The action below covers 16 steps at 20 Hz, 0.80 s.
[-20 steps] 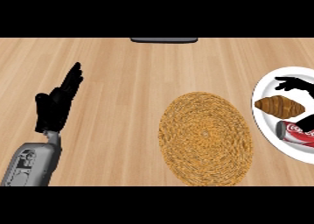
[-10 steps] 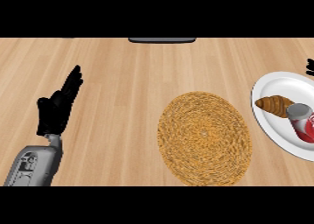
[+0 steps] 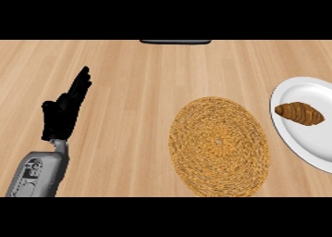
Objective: Pick the croissant from the placemat and place it in the plate
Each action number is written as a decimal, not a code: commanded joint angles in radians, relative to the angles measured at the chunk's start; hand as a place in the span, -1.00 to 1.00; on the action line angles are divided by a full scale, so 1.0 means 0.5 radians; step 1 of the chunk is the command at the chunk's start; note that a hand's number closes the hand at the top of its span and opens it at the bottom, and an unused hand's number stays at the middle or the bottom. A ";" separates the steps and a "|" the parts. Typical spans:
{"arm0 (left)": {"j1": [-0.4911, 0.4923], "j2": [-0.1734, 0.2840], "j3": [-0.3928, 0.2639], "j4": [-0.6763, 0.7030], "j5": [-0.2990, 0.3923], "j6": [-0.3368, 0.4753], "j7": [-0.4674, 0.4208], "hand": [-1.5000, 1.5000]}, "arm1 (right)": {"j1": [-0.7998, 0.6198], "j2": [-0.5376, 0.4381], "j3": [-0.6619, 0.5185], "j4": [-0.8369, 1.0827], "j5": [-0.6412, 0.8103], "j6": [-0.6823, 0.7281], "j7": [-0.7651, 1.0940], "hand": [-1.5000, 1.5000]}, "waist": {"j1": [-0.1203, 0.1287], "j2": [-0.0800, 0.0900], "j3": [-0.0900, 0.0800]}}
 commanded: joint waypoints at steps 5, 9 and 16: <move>-0.043 0.004 0.018 -0.013 0.009 0.000 0.042 0.00 | 0.157 -0.231 -0.041 0.077 -0.045 0.372 -0.242 -1.00 | 0.009 0.017 0.013; -0.037 -0.021 0.013 0.034 -0.001 0.014 -0.020 0.00 | 0.198 -0.216 -0.044 0.070 -0.058 0.319 -0.254 -1.00 | 0.014 0.028 0.017; -0.004 -0.004 -0.002 -0.003 0.012 -0.032 -0.021 0.00 | 0.223 -0.248 -0.041 0.071 -0.082 0.339 -0.202 -1.00 | 0.043 0.027 0.020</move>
